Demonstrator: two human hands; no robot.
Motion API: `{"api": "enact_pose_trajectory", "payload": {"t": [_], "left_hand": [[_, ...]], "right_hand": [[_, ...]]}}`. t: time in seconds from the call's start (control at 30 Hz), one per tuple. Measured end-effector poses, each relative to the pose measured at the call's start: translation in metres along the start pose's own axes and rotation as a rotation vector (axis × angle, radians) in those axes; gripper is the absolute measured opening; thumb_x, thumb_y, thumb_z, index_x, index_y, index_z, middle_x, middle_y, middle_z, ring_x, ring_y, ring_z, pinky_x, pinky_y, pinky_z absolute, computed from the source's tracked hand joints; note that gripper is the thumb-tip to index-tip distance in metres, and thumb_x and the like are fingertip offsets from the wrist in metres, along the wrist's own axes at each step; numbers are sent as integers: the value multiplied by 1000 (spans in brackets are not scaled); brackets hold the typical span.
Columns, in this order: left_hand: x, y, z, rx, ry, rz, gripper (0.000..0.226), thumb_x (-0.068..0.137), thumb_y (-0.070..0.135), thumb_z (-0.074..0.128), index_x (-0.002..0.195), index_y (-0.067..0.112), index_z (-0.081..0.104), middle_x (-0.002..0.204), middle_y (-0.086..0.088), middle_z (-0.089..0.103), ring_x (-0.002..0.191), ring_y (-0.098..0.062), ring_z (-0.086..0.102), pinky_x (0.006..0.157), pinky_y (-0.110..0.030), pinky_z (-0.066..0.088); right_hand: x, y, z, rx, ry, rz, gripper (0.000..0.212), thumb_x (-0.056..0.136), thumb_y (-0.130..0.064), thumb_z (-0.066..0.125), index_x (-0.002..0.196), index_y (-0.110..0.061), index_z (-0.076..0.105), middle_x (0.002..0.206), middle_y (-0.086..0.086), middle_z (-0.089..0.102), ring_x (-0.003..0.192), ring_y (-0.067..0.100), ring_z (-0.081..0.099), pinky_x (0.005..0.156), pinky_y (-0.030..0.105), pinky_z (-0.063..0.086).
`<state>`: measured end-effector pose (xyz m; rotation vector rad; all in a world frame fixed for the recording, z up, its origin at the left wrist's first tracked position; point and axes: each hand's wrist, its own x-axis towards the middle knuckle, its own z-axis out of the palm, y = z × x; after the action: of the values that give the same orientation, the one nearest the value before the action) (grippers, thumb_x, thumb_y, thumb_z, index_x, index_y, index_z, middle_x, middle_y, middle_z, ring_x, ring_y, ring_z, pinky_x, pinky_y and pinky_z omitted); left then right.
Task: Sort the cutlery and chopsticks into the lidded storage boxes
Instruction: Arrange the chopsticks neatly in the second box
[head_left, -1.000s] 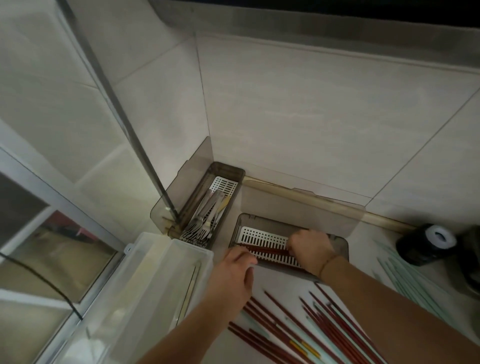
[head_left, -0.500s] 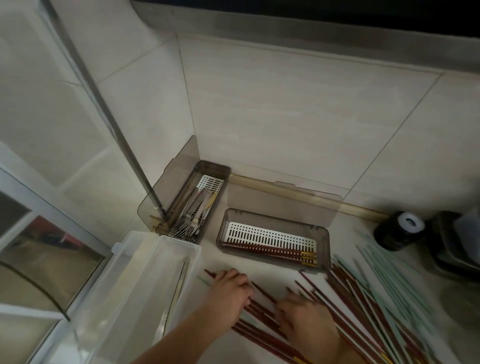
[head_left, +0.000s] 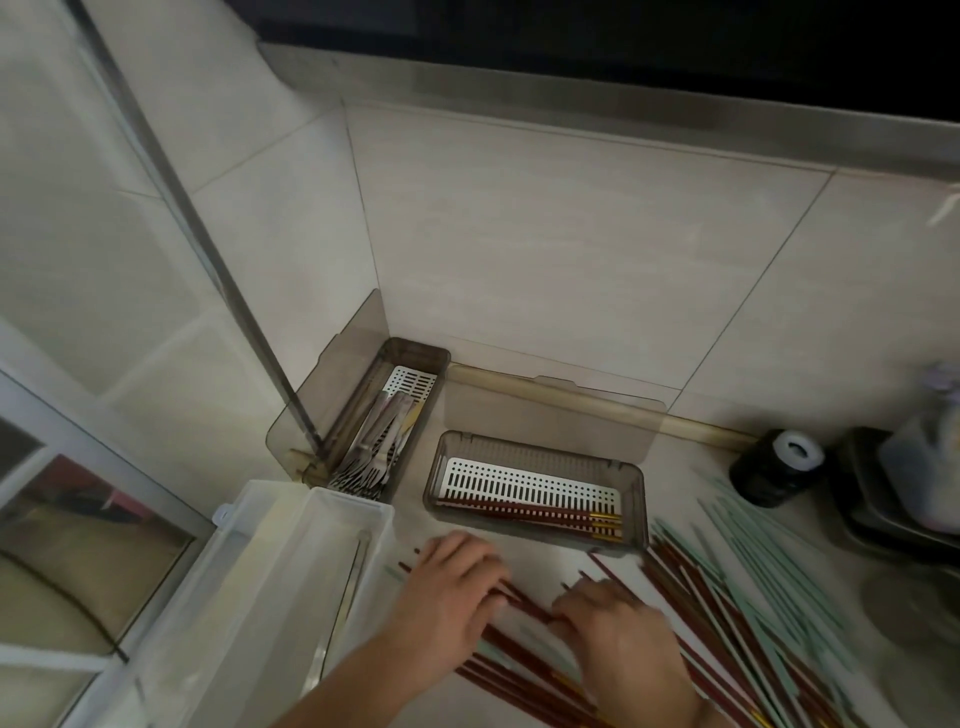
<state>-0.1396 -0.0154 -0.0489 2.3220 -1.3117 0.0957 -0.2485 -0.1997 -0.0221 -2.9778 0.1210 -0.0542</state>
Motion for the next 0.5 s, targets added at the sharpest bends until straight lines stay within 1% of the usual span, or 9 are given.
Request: {"api": "enact_pose_trajectory", "payload": {"t": [0.03, 0.1, 0.17, 0.23, 0.3, 0.33, 0.37, 0.43, 0.5], "left_hand": [[2, 1, -4, -61, 110, -48, 20, 89, 37, 58, 106, 27, 61, 110, 11, 54, 108, -7, 44, 94, -21, 34], [8, 0, -12, -147, 274, -162, 22, 92, 35, 54, 111, 23, 59, 117, 7, 50, 115, -10, 43, 100, -22, 33], [12, -3, -15, -119, 310, -227, 21, 90, 31, 56, 109, 22, 59, 120, 7, 48, 117, -12, 42, 101, -24, 33], [13, -7, -13, -83, 232, -285, 23, 87, 31, 55, 109, 24, 58, 123, 8, 45, 119, -12, 39, 102, -26, 34], [12, -12, -7, -46, 111, -317, 25, 86, 34, 51, 109, 26, 58, 123, 9, 45, 119, -12, 40, 99, -30, 42], [11, -13, -4, -33, 45, -317, 27, 85, 34, 50, 109, 26, 59, 121, 9, 48, 118, -13, 42, 97, -34, 46], [11, -14, -2, -25, -4, -313, 27, 85, 33, 49, 108, 25, 60, 119, 7, 50, 116, -15, 44, 95, -37, 47], [9, -16, 0, -19, -32, -275, 23, 83, 29, 51, 103, 24, 62, 113, 7, 53, 111, -16, 47, 92, -38, 48], [7, -16, 1, 10, -62, -148, 20, 79, 26, 59, 98, 26, 65, 108, 7, 56, 107, -16, 52, 92, -37, 49]], "right_hand": [[5, 8, -11, -6, 33, 5, 26, 53, -43, 85, 64, -34, 63, 67, -16, 60, 63, 8, 63, 38, 16, 41], [23, 27, -30, -26, 102, 47, 16, 66, -33, 77, 69, -31, 62, 72, -13, 60, 65, 11, 62, 42, 23, 45], [51, 42, -45, -104, 88, 83, 11, 73, -29, 73, 73, -29, 63, 78, -9, 60, 67, 14, 62, 46, 27, 45], [85, 51, -46, -215, -15, 110, 4, 84, -33, 63, 83, -30, 62, 88, -9, 58, 74, 14, 61, 52, 25, 41], [112, 54, -35, -282, -119, 104, 15, 94, -32, 49, 89, -27, 63, 95, -8, 58, 80, 16, 62, 58, 27, 41], [121, 54, -25, -309, -162, 88, 19, 95, -29, 46, 90, -25, 63, 97, -5, 60, 82, 18, 62, 61, 29, 43], [129, 51, -17, -327, -202, 71, 20, 96, -26, 45, 92, -22, 64, 99, -2, 62, 84, 22, 63, 64, 30, 45], [141, 45, -1, -365, -284, 49, 18, 92, -18, 47, 94, -18, 65, 101, 3, 65, 89, 27, 64, 69, 33, 49], [149, 43, 8, -382, -345, 38, 18, 89, -13, 49, 94, -17, 65, 102, 6, 67, 92, 29, 65, 71, 33, 48]]}}
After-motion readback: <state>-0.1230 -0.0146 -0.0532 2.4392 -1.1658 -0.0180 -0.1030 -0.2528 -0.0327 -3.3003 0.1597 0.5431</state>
